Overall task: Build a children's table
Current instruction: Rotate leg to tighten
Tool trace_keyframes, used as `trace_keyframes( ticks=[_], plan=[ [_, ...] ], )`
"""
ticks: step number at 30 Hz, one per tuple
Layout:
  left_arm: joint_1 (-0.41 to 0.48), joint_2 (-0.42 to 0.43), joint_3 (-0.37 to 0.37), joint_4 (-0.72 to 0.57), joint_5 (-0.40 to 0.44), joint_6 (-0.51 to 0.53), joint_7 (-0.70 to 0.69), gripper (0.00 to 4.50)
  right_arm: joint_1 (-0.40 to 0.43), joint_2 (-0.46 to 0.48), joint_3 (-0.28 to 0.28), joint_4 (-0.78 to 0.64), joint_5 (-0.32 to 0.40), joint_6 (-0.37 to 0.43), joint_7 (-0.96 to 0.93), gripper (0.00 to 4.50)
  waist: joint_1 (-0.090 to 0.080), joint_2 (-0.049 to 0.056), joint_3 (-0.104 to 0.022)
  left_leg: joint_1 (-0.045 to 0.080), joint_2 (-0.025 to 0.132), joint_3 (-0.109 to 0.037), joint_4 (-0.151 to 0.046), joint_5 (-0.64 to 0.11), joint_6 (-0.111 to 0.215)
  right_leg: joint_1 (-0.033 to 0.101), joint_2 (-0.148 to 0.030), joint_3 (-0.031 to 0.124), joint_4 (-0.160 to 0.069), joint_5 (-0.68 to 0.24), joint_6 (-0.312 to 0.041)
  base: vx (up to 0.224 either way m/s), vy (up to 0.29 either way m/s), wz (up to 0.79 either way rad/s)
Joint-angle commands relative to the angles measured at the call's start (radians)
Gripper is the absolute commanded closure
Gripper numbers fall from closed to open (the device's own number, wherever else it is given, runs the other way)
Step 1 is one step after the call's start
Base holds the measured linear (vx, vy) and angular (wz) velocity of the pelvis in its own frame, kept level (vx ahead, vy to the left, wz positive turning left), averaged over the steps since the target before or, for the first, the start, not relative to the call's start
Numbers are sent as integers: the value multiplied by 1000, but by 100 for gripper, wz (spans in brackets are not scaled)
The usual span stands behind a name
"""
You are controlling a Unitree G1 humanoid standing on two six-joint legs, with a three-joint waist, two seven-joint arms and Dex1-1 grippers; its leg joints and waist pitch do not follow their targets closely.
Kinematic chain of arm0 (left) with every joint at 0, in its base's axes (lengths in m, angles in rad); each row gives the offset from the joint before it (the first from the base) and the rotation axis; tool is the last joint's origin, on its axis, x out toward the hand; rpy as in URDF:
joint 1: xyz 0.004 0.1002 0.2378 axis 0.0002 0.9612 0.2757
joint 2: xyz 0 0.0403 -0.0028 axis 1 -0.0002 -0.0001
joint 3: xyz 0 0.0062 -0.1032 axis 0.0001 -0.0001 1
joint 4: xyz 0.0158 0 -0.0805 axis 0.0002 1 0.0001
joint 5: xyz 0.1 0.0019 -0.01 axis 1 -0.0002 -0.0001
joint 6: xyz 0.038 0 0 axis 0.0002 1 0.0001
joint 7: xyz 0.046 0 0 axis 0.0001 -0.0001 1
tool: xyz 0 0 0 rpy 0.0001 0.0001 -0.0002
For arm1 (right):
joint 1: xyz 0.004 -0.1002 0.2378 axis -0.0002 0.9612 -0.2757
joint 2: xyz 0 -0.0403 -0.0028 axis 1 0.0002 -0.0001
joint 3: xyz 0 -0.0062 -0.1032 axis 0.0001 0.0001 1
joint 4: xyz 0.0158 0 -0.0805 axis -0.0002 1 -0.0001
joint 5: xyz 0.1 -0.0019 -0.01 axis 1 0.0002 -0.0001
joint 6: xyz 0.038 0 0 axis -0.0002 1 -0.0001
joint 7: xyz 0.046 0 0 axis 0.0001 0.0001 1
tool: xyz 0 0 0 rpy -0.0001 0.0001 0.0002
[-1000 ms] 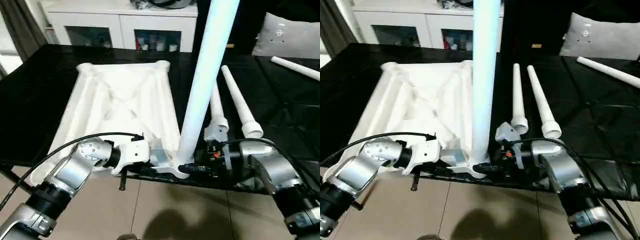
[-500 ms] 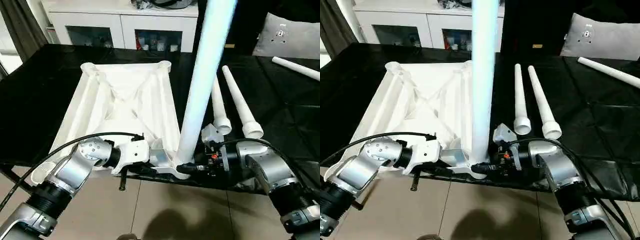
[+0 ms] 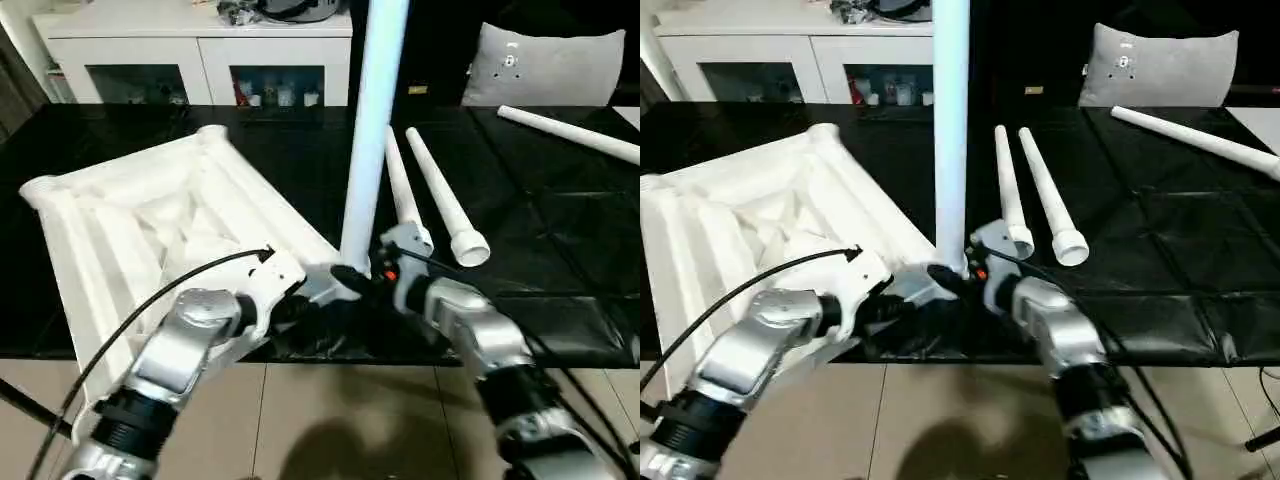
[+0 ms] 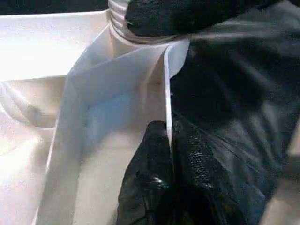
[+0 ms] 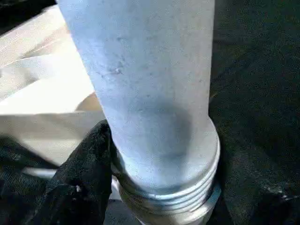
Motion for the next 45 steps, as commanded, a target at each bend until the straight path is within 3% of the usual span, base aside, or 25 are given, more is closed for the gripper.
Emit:
trace_keyframes(
  ticks=[1, 3, 4, 5, 6, 8, 9, 12, 13, 14, 16, 19, 20, 24, 27, 28, 29, 31, 33, 34, 36, 38, 45],
  plan=[
    [-21, -65, -62, -78, -33, -14, -14, 450, -8, 44, 48, 59, -22, 30, -35, 176, 5, -2, -51, -10, 76, -37, -69, -97, 76, 49, -123, 68, -96, -416, -63, 0, 0, 0],
    [-27, -64, -65, -79, -19, -1, 8, 450, -3, 45, 41, 66, -39, 29, -52, 106, 7, -9, -53, -14, 77, -36, -69, -81, 86, 52, -128, 75, -88, -371, -75, 0, 0, 0],
    [-29, -61, -64, -75, -15, 2, 15, 450, 1, 44, 34, 64, -39, 31, -57, 106, 8, -7, -54, -13, 78, -36, -68, -77, 87, 52, -129, 75, -86, -363, -80, 0, 0, 0],
    [-31, -55, -66, -75, -11, 5, 21, 450, 4, 42, 27, 62, -36, 31, -60, 103, 8, -11, -54, -11, 80, -34, -68, -75, 90, 49, -129, 77, -86, -351, -86, 0, 0, 0],
    [-31, -49, -68, -75, -9, 6, 22, 450, 7, 39, 23, 58, -33, 31, -60, 84, 10, -5, -54, -11, 80, -35, -68, -71, 92, 50, -130, 78, -83, -338, -93, 0, 0, 0],
    [-30, -35, -71, -72, -1, 12, 20, 450, 14, 25, 11, 46, -26, 20, -53, 64, 12, -6, -55, -11, 83, -35, -68, -66, 94, 51, -130, 79, -80, -312, -99, 0, 0, 0],
    [-30, -26, -72, -68, 5, 7, 12, 450, 22, 13, 7, 31, -21, 11, -38, 58, 16, 3, -56, -10, 84, -36, -67, -63, 93, 50, -131, 80, -77, -295, -104, 0, 0, 0],
    [-29, -13, -72, -58, 11, -7, -2, 450, 41, -15, 0, -7, -8, 5, -3, 30, 19, -2, -57, -10, 87, -35, -68, -62, 95, 52, -131, 81, -75, -266, -112, 0, 0, 0],
    [-29, -2, -72, -50, 13, -22, -15, 450, 59, -41, 2, -40, 1, -2, 35, 21, 23, 7, -56, -10, 85, -35, -67, -64, 96, 52, -130, 80, -75, -265, -113, 0, 0, 0],
    [-29, -2, -72, -50, 13, -22, -15, 450, 59, -41, 2, -40, 1, -2, 35, 17, 28, 0, -58, -8, 86, -34, -66, -61, 98, 52, -129, 82, -75, -258, -108, 0, 0, 0],
    [-30, 9, -75, -42, 13, -36, -24, 450, 73, -64, 3, -64, 1, -11, 63, 5, 32, 1, -57, -11, 85, -34, -67, -57, 99, 53, -129, 80, -73, -253, -115, 0, 0, 0],
    [-29, 50, -84, -16, 13, -91, -68, 450, 114, -151, 12, -136, 21, -23, 189, 5, 39, 2, -56, -9, 85, -34, -65, -76, 104, 54, -129, 81, -79, -273, -98, 0, 0, 0],
    [-27, 84, -93, 0, 14, -125, -105, 450, 136, -218, 21, -184, 37, -18, 286, 5, 42, 1, -55, -8, 84, -33, -65, -78, 109, 54, -126, 80, -78, -283, -88, 0, 0, 0],
    [-22, 131, -112, 15, 12, -179, -158, 450, 142, -282, 34, -213, 46, -9, 373, 5, 47, -1, -54, -10, 76, -31, -64, -82, 118, 53, -124, 75, -89, -361, -57, 0, 0, 0],
    [-18, 159, -127, 19, 11, -213, -198, 450, 133, -305, 42, -216, 50, -5, 411, 5, 45, -1, -54, -9, 79, -32, -65, -78, 113, 49, -123, 74, -91, -369, -56, 0, 0, 0],
    [-17, 174, -136, 25, 14, -235, -220, 450, 125, -315, 47, -215, 51, -3, 432, 5, 46, -6, -55, -11, 79, -32, -65, -76, 115, 51, -122, 74, -89, -363, -60, 0, 0, 0],
    [-17, 174, -136, 25, 14, -235, -220, 450, 125, -315, 47, -215, 51, -3, 432, 5, 48, -2, -57, -9, 82, -34, -64, -66, 118, 49, -122, 75, -84, -344, -68, 0, 0, 0],
    [-20, 202, -153, 43, 16, -296, -269, 450, 107, -327, 60, -206, 51, -9, 464, 5, 52, -7, -58, -11, 83, -34, -63, -52, 127, 49, -124, 76, -79, -319, -76, 0, 0, 0],
    [-22, 213, -159, 50, 15, -325, -290, 450, 97, -328, 65, -198, 49, -16, 472, 5, 52, -4, -57, -9, 85, -32, -63, -53, 124, 46, -125, 76, -78, -315, -82, 0, 0, 0],
    [-24, 229, -169, 53, 11, -356, -325, 450, 87, -329, 79, -195, 43, -24, 489, 5, 54, -13, -57, -10, 84, -32, -64, -52, 122, 48, -126, 76, -79, -318, -80, 0, 0, 0],
    [-25, 239, -177, 53, 7, -375, -350, 450, 80, -330, 91, -193, 37, -32, 501, 5, 55, -6, -57, -11, 86, -32, -65, -50, 119, 48, -126, 77, -75, -316, -82, 0, 0, 0],
    [-30, 255, -193, 56, 6, -403, -389, 450, 68, -330, 122, -190, 12, -51, 522, 5, 56, -8, -57, -9, 88, -33, -65, -50, 115, 47, -125, 77, -74, -308, -85, 0, 0, 0],
    [-48, 267, -217, 82, 10, -464, -438, 450, 45, -316, 142, -166, 20, -30, 556, 35, 57, -12, -58, -11, 87, -31, -65, -48, 106, 50, -131, 81, -71, -298, -92, 0, 0, 0]
  ],
)
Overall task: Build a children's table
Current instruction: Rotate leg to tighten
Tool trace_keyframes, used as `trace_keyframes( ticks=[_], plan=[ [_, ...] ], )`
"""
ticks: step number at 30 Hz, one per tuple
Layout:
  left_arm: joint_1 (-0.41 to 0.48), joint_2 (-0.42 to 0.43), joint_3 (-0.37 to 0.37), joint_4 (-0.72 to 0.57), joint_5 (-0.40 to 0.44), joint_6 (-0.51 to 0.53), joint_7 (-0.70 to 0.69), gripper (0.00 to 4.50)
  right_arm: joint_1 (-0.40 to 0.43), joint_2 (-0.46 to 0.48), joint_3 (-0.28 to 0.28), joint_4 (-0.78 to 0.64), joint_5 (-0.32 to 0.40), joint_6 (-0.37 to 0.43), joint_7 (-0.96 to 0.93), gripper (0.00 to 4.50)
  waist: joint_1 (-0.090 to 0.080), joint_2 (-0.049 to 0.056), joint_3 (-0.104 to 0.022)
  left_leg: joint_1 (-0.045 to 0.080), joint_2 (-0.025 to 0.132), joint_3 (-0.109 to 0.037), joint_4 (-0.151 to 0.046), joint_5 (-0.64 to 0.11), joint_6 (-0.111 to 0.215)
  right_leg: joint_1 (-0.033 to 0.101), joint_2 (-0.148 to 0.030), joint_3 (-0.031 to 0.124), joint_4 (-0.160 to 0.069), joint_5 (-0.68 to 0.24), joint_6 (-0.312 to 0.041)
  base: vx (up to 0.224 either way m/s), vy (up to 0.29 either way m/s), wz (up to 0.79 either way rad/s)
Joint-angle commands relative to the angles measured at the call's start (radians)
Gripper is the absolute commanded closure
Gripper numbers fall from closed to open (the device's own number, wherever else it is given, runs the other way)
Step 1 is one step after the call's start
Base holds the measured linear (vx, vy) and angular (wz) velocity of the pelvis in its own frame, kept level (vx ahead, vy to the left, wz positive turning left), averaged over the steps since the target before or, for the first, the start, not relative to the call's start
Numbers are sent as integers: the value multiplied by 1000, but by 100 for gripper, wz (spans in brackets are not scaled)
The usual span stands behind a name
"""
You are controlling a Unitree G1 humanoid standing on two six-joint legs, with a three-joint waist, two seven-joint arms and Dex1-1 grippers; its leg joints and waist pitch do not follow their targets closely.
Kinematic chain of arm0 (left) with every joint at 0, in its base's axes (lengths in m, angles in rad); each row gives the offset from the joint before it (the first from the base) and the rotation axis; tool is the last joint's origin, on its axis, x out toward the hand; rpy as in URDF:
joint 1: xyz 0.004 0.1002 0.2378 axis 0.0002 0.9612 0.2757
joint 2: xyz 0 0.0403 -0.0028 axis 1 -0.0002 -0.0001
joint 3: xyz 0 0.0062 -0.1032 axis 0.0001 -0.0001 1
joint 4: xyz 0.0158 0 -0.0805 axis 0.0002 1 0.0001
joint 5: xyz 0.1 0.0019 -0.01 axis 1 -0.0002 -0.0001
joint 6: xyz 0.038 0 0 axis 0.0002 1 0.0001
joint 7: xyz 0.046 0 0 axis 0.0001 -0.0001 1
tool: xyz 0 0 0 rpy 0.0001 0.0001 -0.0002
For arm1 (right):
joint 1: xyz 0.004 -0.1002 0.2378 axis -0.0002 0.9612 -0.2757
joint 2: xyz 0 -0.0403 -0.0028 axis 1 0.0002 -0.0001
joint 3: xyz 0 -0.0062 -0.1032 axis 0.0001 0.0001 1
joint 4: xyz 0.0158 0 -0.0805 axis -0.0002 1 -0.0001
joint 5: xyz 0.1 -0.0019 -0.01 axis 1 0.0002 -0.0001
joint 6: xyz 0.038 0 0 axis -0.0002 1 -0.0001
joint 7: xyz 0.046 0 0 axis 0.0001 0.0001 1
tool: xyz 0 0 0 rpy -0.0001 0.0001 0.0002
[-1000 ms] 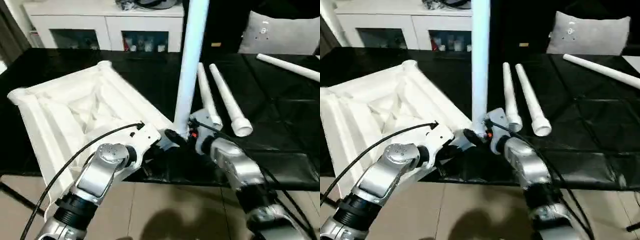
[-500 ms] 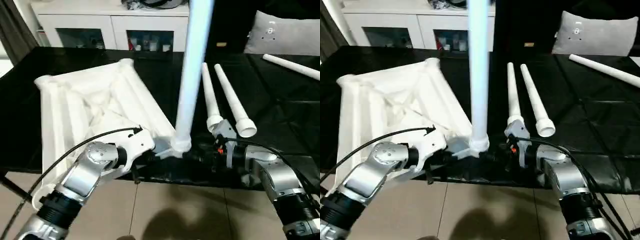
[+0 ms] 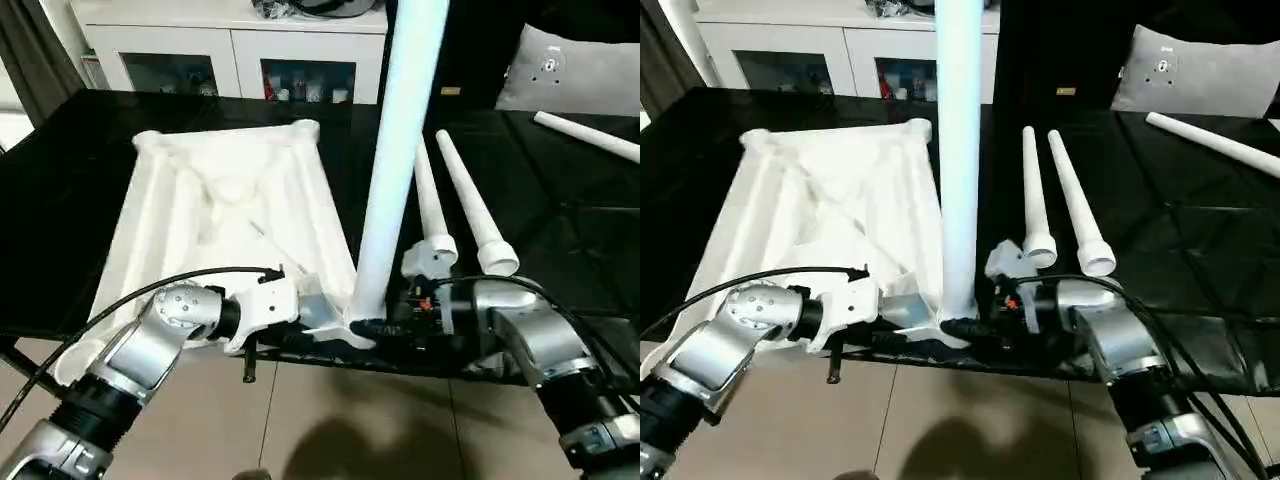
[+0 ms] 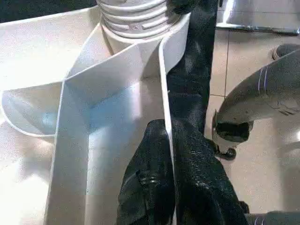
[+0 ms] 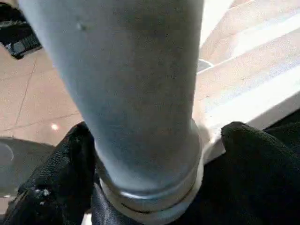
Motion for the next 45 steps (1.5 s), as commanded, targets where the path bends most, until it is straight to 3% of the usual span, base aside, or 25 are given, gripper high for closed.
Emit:
trace_keyframes(
  ticks=[1, 13, 18, 21, 24, 25, 27, 28, 29, 32, 33, 34, 35, 36, 39, 40, 44, 45],
  plan=[
    [0, 8, -62, 3, 23, -40, -65, 450, -19, -1, 0, 11, 7, 14, 11, 55, -1, -8, -59, -6, 88, -31, -65, -43, 95, 54, -130, 81, -69, -293, -91, 0, 0, 0],
    [-6, 4, -54, 26, 16, -60, -68, 450, -8, 20, -7, 9, 34, 43, 25, 143, -1, -8, -58, -4, 87, -30, -65, -52, 88, 53, -128, 79, -73, -318, -83, 0, 0, 0],
    [1, -18, -26, 7, -14, 5, -40, 450, 16, 54, -10, -17, 44, 67, -20, 170, -2, -7, -58, -3, 88, -31, -66, -55, 83, 53, -129, 79, -74, -323, -80, 0, 0, 0],
    [14, -87, 12, -47, -52, 151, 50, 450, 10, 144, -34, 34, 0, 59, -211, 172, -10, -5, -54, -1, 87, -32, -71, -78, 61, 51, -129, 77, -80, -357, -82, 0, 0, 0],
    [9, -170, 36, -64, -52, 244, 161, 450, -22, 240, -77, 100, 3, 75, -364, 173, -33, -6, -50, 0, 80, -33, -71, -101, 34, 54, -132, 73, -92, -425, -75, 0, 0, 0],
    [1, -210, 41, -58, -41, 275, 214, 450, -39, 282, -92, 132, 4, 82, -428, 173, -41, -10, -51, -7, 79, -36, -72, -92, 36, 61, -130, 71, -90, -425, -66, 0, 0, 0],
    [-7, -247, 42, -48, -30, 297, 259, 450, -55, 314, -103, 164, 1, 85, -485, 173, -51, -10, -51, -1, 78, -35, -70, -96, 41, 53, -129, 72, -95, -425, -71, 0, 0, 0],
    [-20, -293, 46, -32, -15, 320, 312, 450, -74, 345, -112, 206, -11, 86, -555, 173, -56, -16, -52, -3, 76, -32, -68, -93, 49, 54, -130, 75, -94, -422, -73, 0, 0, 0],
    [-33, -331, 53, -12, -5, 333, 360, 450, -88, 364, -115, 243, -26, 82, -611, 173, -53, -12, -51, 2, 74, -30, -67, -91, 53, 50, -130, 74, -99, -431, -72, 0, 0, 0],
    [-63, -419, 70, 25, 23, 373, 470, 450, -123, 414, -153, 337, -53, 61, -742, 173, -57, -14, -51, 0, 72, -30, -68, -82, 55, 50, -125, 71, -99, -434, -63, 0, 0, 0],
    [-64, -420, 70, 26, 25, 372, 472, 450, -123, 416, -156, 338, -52, 60, -744, 117, -55, -13, -53, 1, 74, -31, -67, -78, 56, 51, -127, 72, -97, -422, -63, 0, 0, 0],
    [-73, -424, 62, 35, 43, 366, 486, 450, -127, 427, -182, 350, -41, 51, -758, 103, -53, -12, -55, -3, 78, -33, -68, -70, 63, 54, -132, 75, -92, -389, -70, 0, 0, 0],
    [-77, -416, 59, 41, 53, 359, 487, 450, -125, 427, -192, 344, -33, 52, -751, 103, -51, -12, -57, -3, 80, -34, -68, -62, 71, 53, -131, 78, -85, -350, -82, 0, 0, 0],
    [-79, -411, 56, 43, 59, 358, 491, 450, -124, 427, -197, 341, -29, 53, -750, 100, -52, -19, -58, -5, 83, -34, -69, -54, 79, 55, -131, 79, -79, -315, -94, 0, 0, 0],
    [-80, -365, 42, 53, 82, 324, 466, 450, -97, 394, -195, 291, -21, 43, -698, 62, -47, -8, -57, -5, 82, -33, -68, -53, 85, 54, -133, 79, -76, -296, -108, 0, 0, 0],
    [-78, -350, 38, 55, 88, 310, 454, 450, -85, 381, -194, 270, -16, 41, -677, 62, -44, -12, -56, -5, 82, -32, -68, -65, 89, 55, -132, 80, -80, -304, -99, 0, 0, 0],
    [-76, -309, 34, 73, 101, 262, 409, 450, -36, 311, -202, 180, 12, 27, -561, 20, -33, -5, -57, -1, 84, -32, -69, -77, 86, 54, -131, 80, -82, -319, -83, 0, 0, 0],
    [-76, -295, 33, 79, 99, 254, 393, 450, -17, 280, -198, 148, 15, 13, -515, 14, -30, -8, -57, 0, 86, -32, -70, -78, 85, 52, -131, 81, -82, -313, -83, 0, 0, 0]
  ],
)
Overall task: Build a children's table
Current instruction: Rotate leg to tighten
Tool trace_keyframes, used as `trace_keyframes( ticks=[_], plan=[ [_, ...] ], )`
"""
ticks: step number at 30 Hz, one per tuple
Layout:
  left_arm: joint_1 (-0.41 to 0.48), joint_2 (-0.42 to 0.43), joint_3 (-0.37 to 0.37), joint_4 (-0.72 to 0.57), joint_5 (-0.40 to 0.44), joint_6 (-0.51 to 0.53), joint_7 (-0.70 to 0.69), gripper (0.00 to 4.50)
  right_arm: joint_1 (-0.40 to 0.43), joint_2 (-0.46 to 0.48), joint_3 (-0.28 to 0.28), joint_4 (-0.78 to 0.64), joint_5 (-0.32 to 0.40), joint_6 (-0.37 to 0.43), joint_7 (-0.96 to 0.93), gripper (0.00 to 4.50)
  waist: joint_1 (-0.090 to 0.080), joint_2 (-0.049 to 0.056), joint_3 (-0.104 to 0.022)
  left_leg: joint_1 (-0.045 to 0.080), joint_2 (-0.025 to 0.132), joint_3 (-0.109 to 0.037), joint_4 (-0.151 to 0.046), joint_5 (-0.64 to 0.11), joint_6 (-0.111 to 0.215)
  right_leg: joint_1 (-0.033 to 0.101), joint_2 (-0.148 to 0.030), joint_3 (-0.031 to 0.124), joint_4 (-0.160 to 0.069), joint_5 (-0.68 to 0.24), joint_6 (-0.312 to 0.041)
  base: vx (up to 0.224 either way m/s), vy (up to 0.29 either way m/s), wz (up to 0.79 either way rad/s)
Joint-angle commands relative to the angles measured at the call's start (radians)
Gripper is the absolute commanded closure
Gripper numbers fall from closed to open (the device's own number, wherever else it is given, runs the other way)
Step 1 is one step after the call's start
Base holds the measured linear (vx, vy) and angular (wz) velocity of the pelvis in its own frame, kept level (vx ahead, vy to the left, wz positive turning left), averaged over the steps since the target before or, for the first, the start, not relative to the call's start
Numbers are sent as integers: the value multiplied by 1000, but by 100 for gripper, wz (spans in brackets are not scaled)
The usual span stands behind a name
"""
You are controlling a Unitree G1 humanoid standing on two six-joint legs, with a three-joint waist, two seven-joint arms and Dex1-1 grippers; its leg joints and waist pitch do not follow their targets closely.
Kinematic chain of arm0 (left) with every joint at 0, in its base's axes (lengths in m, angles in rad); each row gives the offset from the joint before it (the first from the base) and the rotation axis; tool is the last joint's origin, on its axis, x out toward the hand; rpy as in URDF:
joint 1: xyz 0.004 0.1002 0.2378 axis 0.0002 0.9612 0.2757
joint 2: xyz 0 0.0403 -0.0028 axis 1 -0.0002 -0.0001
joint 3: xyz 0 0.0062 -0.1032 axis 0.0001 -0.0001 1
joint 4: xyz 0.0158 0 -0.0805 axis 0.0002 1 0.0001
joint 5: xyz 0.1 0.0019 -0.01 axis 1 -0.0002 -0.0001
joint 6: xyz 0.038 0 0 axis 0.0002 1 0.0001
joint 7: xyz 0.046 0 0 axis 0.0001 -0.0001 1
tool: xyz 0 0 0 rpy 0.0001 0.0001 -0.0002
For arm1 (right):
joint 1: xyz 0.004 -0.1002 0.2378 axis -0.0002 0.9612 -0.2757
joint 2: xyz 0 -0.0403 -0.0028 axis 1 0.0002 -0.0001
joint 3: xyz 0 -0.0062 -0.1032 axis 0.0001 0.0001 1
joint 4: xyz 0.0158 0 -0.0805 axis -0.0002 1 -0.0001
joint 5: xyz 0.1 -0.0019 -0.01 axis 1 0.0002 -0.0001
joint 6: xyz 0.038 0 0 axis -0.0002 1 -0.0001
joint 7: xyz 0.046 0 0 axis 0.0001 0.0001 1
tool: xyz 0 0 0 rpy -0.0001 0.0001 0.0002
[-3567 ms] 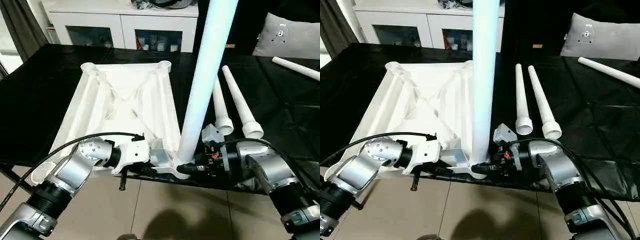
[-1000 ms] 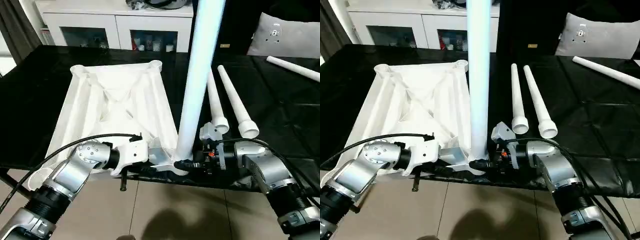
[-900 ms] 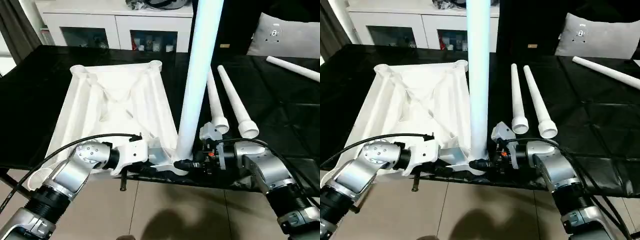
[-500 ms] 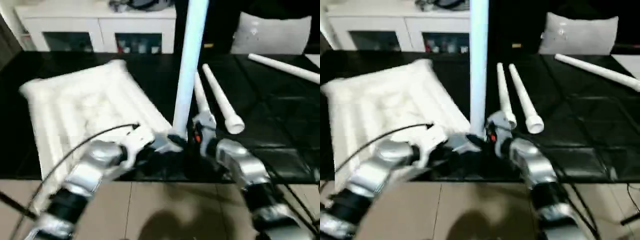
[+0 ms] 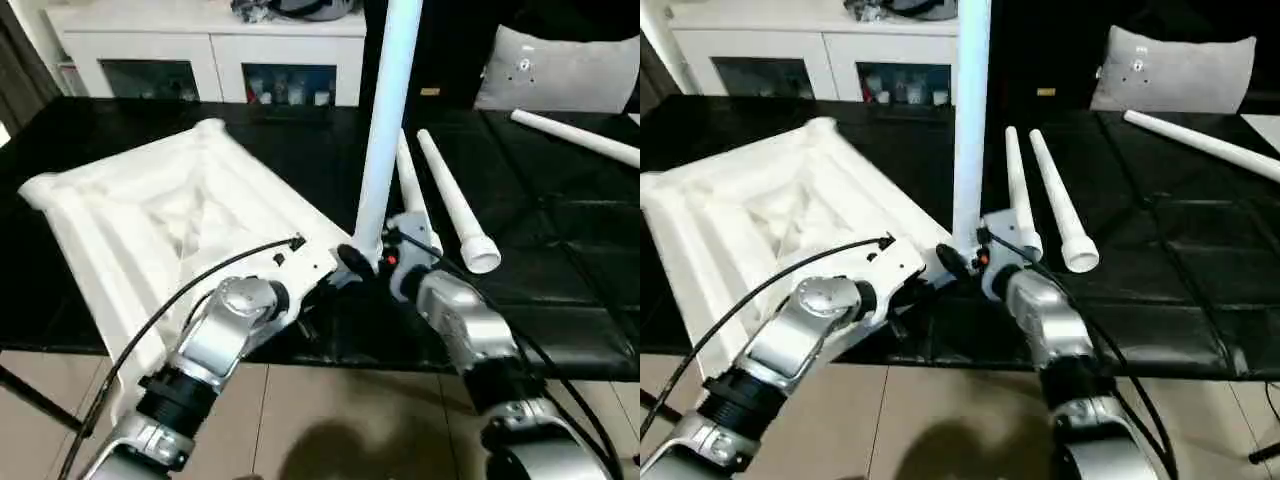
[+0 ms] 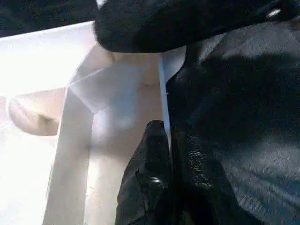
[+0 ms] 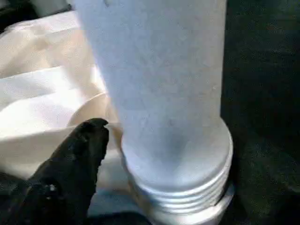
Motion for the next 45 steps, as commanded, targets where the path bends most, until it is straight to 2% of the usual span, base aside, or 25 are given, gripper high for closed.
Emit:
trace_keyframes(
  ticks=[1, 4, 7, 8, 13, 17, 20, 23, 25, 27, 30, 32, 38, 43, 44, 45],
  plan=[
    [-18, 20, -37, 11, 6, -53, -58, 450, 41, -49, 35, -57, 13, -4, 103, 7, 2, -2, -54, -4, 86, -34, -69, -75, 88, 52, -131, 80, -81, -305, -83, 0, 0, 0],
    [-14, 52, -46, 18, -5, -91, -106, 450, 65, -109, 37, -102, 12, -19, 161, 7, 7, 3, -54, -7, 86, -34, -68, -71, 91, 53, -132, 80, -78, -277, -94, 0, 0, 0],
    [-3, 113, -72, 26, -13, -157, -196, 450, 95, -200, 55, -177, 24, -25, 285, 7, 12, 0, -54, -10, 81, -34, -65, -66, 100, 56, -128, 79, -79, -285, -84, 0, 0, 0],
    [3, 136, -78, 29, -17, -189, -234, 450, 102, -234, 64, -202, 31, -14, 344, 7, 14, 3, -55, -9, 82, -34, -65, -68, 107, 55, -127, 78, -80, -290, -77, 0, 0, 0],
    [10, 194, -95, 24, -39, -261, -351, 450, 98, -310, 100, -224, 40, -19, 479, 7, 17, 2, -53, -9, 83, -33, -65, -78, 110, 53, -126, 75, -83, -323, -75, 0, 0, 0],
    [2, 264, -136, 23, -48, -333, -479, 450, 77, -351, 150, -197, 13, -84, 573, 7, 23, 4, -54, -7, 87, -33, -65, -78, 105, 50, -126, 76, -79, -317, -88, 0, 0, 0],
    [-3, 283, -147, 30, -47, -364, -519, 450, 72, -362, 174, -206, 21, -66, 633, 7, 23, 1, -54, -7, 89, -33, -66, -74, 107, 50, -126, 77, -75, -300, -96, 0, 0, 0],
    [-7, 289, -147, 33, -50, -377, -542, 450, 68, -368, 191, -211, 23, -52, 666, 42, 27, 1, -54, -7, 90, -32, -65, -69, 102, 51, -126, 77, -74, -301, -99, 0, 0, 0],
    [-14, 292, -150, 41, -51, -395, -560, 450, 61, -367, 205, -203, 24, -52, 688, 47, 28, -1, -55, -9, 89, -32, -65, -66, 103, 52, -127, 77, -73, -299, -97, 0, 0, 0],
    [-22, 293, -154, 48, -50, -406, -565, 450, 53, -361, 213, -194, 29, -51, 693, 76, 28, -1, -55, -10, 89, -33, -65, -63, 101, 52, -128, 77, -72, -298, -97, 0, 0, 0],
    [-27, 290, -156, 53, -51, -412, -568, 450, 47, -350, 213, -180, 28, -67, 689, 95, 29, 2, -56, -9, 90, -33, -65, -59, 97, 52, -127, 77, -72, -296, -96, 0, 0, 0],
    [-28, 287, -156, 56, -51, -414, -570, 450, 46, -346, 212, -175, 28, -68, 690, 124, 28, 1, -56, -8, 89, -32, -64, -64, 95, 51, -128, 77, -73, -299, -96, 0, 0, 0],
    [-22, 277, -154, 58, -51, -419, -576, 450, 68, -342, 226, -200, 29, -53, 702, 168, 31, 0, -57, -9, 90, -32, -64, -57, 94, 52, -128, 78, -71, -293, -93, 0, 0, 0],
    [-6, 268, -137, 45, -77, -398, -560, 450, 84, -323, 226, -210, 32, -37, 674, 187, 31, 0, -56, -8, 90, -31, -65, -57, 92, 52, -129, 78, -73, -297, -91, 0, 0, 0],
    [3, 257, -125, 28, -90, -362, -543, 450, 86, -302, 217, -204, 28, -23, 630, 188, 30, 6, -57, -8, 92, -32, -65, -57, 86, 52, -131, 79, -70, -291, -96, 0, 0, 0],
    [7, 252, -120, 21, -95, -343, -535, 450, 85, -292, 213, -199, 26, -14, 607, 188, 30, 5, -56, -8, 92, -32, -66, -61, 85, 51, -131, 78, -75, -297, -95, 0, 0, 0]
  ],
)
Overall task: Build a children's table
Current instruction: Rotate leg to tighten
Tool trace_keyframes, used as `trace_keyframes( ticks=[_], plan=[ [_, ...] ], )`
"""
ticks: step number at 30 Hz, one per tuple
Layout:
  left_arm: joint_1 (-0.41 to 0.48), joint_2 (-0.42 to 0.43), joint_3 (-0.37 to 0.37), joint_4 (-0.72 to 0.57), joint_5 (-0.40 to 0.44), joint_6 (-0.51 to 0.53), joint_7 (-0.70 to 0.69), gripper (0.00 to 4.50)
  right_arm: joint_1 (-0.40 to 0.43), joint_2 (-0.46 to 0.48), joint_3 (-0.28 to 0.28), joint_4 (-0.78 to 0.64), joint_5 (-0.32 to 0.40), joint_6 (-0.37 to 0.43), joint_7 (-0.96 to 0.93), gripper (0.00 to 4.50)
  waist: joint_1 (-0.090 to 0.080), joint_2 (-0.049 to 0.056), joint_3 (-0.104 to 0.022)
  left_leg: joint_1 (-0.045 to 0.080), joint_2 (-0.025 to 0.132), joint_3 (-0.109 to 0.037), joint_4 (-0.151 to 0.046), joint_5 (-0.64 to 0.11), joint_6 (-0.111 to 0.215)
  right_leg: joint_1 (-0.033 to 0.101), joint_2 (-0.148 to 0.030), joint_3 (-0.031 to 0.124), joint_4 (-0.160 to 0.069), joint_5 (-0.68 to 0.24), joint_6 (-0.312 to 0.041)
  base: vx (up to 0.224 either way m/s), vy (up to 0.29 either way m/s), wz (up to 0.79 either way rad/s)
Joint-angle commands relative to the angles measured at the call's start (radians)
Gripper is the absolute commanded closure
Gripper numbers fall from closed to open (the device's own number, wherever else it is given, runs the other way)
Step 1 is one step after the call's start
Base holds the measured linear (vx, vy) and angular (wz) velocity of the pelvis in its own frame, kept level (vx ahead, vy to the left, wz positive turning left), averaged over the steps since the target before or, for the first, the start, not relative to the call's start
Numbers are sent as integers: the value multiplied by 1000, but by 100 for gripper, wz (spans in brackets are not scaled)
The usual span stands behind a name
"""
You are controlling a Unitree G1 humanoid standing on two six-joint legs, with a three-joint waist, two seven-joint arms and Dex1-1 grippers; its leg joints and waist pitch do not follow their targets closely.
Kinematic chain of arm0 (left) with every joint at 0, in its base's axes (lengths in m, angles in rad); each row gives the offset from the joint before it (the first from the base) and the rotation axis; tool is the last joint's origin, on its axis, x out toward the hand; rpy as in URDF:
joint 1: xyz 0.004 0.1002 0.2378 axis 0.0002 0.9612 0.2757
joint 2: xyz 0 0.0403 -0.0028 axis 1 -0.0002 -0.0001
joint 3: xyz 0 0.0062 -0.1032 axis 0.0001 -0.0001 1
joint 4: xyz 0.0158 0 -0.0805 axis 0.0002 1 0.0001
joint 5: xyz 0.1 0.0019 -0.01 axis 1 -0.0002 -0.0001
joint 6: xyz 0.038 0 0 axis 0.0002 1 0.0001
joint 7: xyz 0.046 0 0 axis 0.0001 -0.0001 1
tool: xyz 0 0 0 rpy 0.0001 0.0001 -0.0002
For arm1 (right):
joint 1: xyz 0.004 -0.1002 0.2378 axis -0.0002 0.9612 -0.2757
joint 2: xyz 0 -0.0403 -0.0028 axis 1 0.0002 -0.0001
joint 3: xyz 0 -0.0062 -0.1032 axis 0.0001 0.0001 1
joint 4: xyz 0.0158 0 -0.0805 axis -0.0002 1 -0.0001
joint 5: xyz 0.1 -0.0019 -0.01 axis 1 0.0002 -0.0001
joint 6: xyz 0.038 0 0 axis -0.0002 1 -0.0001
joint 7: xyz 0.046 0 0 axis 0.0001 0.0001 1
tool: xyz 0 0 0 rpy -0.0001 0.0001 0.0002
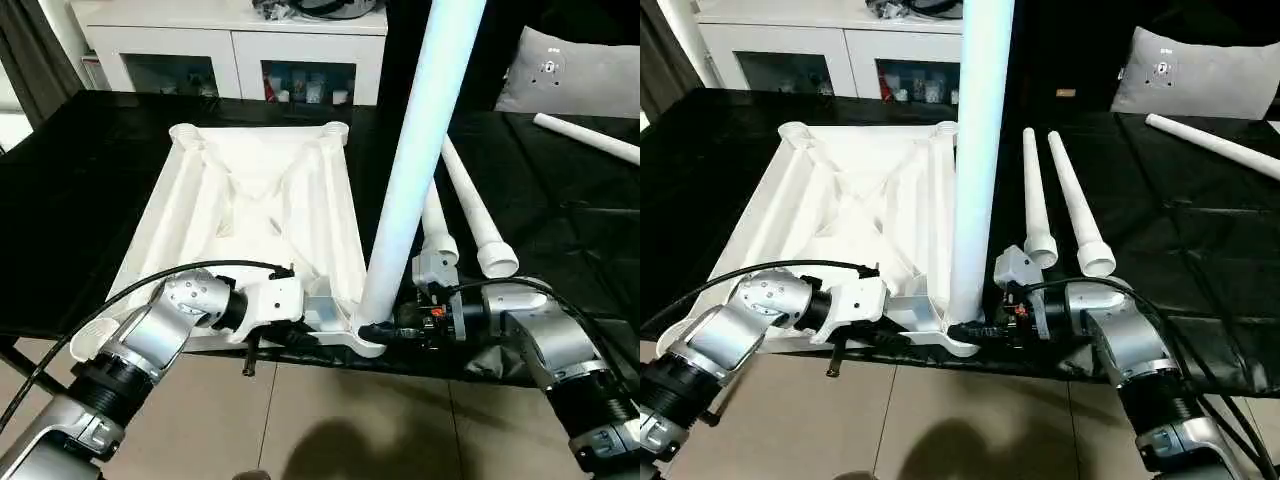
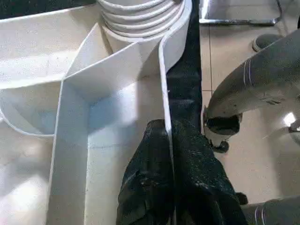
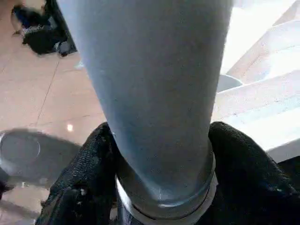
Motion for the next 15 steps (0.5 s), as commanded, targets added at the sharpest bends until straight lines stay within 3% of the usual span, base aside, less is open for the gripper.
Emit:
trace_keyframes(
  ticks=[1, 4, 7, 8, 10, 11, 13, 15],
  plan=[
    [20, -24, -34, -38, -7, 44, -1, 450, 3, 34, 4, 13, -19, 26, -92, 188, -3, -1, -55, -5, 92, -33, -68, -78, 75, 53, -131, 78, -75, -312, -98, 0, 0, 0],
    [41, -58, -10, -82, -23, 138, 59, 450, -3, 94, -22, 44, -42, 38, -230, 191, -20, 0, -46, 1, 84, -33, -72, -131, 53, 49, -128, 72, -93, -425, -73, 0, 0, 0],
    [58, -110, 17, -111, -26, 218, 150, 450, -25, 178, -63, 93, -47, 74, -392, 191, -47, 3, -40, -4, 76, -38, -73, -164, 31, 53, -129, 61, -110, -524, -41, 0, 0, 0],
    [63, -160, 38, -118, -23, 263, 221, 450, -53, 236, -87, 143, -52, 95, -502, 192, -56, 5, -42, 1, 72, -40, -71, -177, 25, 50, -126, 59, -115, -540, -28, 0, 0, 0],
    [64, -181, 46, -120, -25, 279, 248, 450, -66, 258, -95, 167, -58, 102, -548, 193, -71, 5, -39, 4, 71, -41, -69, -194, 23, 46, -124, 55, -119, -552, -31, 0, 0, 0],
    [57, -242, 67, -123, -18, 325, 329, 450, -95, 309, -117, 222, -71, 90, -656, 193, -81, -1, -41, 2, 67, -38, -66, -191, 31, 47, -125, 57, -118, -553, -30, 0, 0, 0],
    [45, -297, 84, -125, -10, 353, 400, 450, -110, 336, -116, 259, -99, 29, -726, 193, -83, 0, -41, 3, 63, -37, -62, -183, 40, 45, -125, 56, -125, -568, -21, 0, 0, 0],
    [34, -317, 88, -114, -5, 333, 426, 450, -108, 344, -111, 264, -101, -16, -719, 193, -75, -7, -44, 3, 64, -33, -62, -156, 61, 41, -125, 63, -121, -549, -20, 0, 0, 0]
  ],
)
